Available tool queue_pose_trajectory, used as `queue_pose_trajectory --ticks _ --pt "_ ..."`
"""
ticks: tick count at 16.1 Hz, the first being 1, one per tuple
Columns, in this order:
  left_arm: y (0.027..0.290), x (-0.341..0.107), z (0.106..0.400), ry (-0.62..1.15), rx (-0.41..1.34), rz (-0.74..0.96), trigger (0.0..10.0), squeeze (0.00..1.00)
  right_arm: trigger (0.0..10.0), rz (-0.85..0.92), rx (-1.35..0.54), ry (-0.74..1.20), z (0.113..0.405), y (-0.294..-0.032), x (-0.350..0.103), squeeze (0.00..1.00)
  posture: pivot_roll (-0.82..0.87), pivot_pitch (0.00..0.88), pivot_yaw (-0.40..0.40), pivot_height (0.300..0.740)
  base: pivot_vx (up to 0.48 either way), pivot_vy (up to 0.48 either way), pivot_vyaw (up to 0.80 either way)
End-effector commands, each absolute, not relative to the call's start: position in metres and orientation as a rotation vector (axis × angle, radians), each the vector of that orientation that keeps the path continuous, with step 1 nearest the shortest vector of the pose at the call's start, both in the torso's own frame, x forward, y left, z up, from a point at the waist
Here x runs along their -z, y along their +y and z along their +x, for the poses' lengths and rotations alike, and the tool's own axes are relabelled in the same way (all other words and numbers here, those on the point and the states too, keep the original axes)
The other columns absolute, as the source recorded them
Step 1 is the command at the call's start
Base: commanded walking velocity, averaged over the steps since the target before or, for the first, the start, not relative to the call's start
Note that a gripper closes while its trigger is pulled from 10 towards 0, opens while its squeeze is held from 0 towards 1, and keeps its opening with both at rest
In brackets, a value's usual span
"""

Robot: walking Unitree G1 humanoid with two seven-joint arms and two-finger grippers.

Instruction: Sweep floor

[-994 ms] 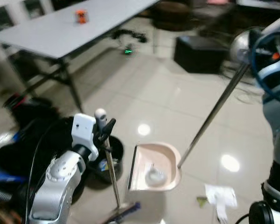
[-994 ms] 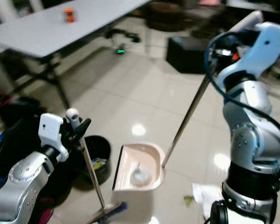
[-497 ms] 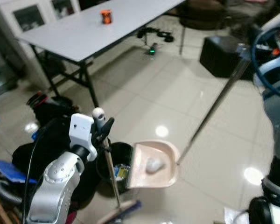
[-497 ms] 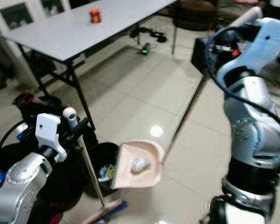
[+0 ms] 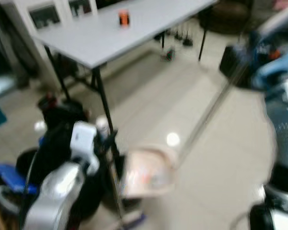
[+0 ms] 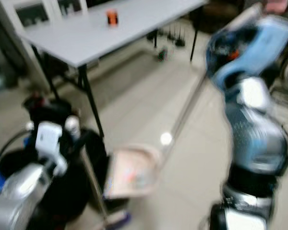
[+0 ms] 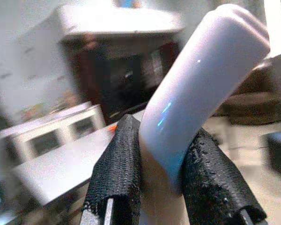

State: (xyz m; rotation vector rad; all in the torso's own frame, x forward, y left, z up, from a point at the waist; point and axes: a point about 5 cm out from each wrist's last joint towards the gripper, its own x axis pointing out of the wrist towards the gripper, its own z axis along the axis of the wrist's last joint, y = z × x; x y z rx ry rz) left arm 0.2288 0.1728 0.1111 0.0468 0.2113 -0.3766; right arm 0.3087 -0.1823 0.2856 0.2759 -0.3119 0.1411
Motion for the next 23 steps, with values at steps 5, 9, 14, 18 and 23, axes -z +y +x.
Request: queue_pose_trajectory --ticks 5,9,14,18,23 --pt "0.178 -0.098 0.214 0.308 0.4 0.098 10.0 0.0 10.0 0.314 -0.124 -0.371 0.306 -0.191 -0.297 0.0 -0.03 0.0 0.037 0.74 0.0 0.0 0.0" --pt "0.178 -0.102 0.216 0.303 0.384 0.112 10.0 0.0 10.0 0.318 -0.147 -0.368 0.319 -0.181 -0.296 0.0 -0.01 0.0 0.037 0.74 0.0 0.0 0.0" --pt "0.181 -0.1 0.215 0.309 0.382 0.107 10.0 0.0 10.0 0.316 -0.11 -0.359 0.343 -0.172 -0.293 0.0 0.0 0.0 0.037 0.74 0.0 0.0 0.0" --pt "0.18 -0.102 0.218 0.303 0.382 0.101 10.0 0.0 10.0 0.261 -0.241 -0.443 0.353 -0.144 -0.297 0.0 0.01 0.0 0.037 0.74 0.0 0.0 0.0" --pt "0.18 -0.102 0.222 0.293 0.378 0.102 10.0 0.0 10.0 0.073 -0.515 -0.655 0.34 -0.076 -0.307 0.0 0.0 0.0 0.035 0.74 0.0 0.0 0.0"
